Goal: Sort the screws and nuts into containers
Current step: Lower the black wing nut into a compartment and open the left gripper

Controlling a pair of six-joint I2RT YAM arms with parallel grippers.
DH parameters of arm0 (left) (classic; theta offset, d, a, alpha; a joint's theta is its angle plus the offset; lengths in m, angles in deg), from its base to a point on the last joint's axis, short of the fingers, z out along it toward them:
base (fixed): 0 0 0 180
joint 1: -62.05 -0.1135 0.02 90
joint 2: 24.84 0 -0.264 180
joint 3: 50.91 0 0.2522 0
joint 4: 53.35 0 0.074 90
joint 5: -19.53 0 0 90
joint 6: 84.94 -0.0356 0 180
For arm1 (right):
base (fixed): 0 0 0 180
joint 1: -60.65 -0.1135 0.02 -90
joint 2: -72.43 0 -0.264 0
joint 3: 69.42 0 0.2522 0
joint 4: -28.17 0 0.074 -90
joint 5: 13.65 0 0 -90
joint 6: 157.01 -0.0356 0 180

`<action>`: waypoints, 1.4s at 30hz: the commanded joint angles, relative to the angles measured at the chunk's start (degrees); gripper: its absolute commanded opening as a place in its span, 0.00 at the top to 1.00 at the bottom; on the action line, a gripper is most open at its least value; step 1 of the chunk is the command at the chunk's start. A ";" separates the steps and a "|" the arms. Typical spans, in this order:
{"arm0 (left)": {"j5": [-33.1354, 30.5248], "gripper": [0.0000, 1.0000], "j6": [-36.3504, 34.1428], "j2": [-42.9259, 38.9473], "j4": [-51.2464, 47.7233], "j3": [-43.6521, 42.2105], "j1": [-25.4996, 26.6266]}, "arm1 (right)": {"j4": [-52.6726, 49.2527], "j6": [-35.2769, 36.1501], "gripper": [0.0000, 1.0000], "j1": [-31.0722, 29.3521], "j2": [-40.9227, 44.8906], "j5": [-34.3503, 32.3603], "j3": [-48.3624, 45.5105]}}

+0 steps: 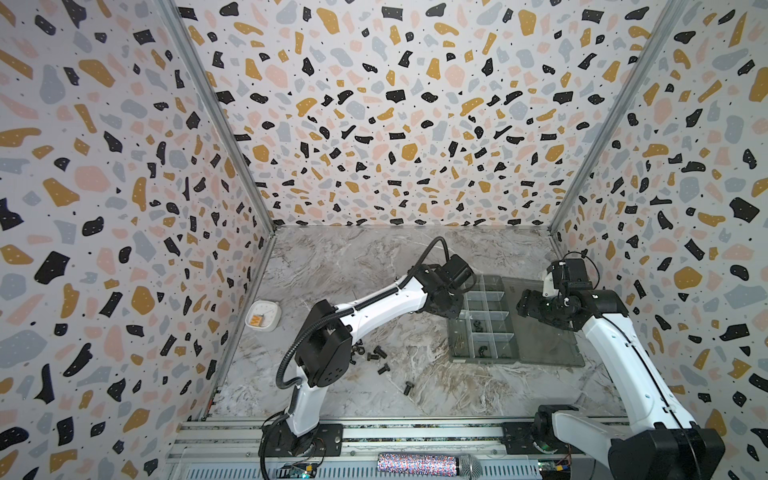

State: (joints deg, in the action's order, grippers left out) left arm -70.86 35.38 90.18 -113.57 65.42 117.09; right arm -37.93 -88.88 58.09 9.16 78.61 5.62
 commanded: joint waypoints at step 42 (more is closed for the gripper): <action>8.00 0.43 -2.90 16.22 -4.30 18.05 9.13 | -4.53 0.97 0.20 -1.92 5.81 -7.54 2.02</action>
State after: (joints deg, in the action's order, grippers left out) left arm -62.40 33.90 106.50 -115.56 80.43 125.97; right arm -40.84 -88.46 56.40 14.36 72.58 5.56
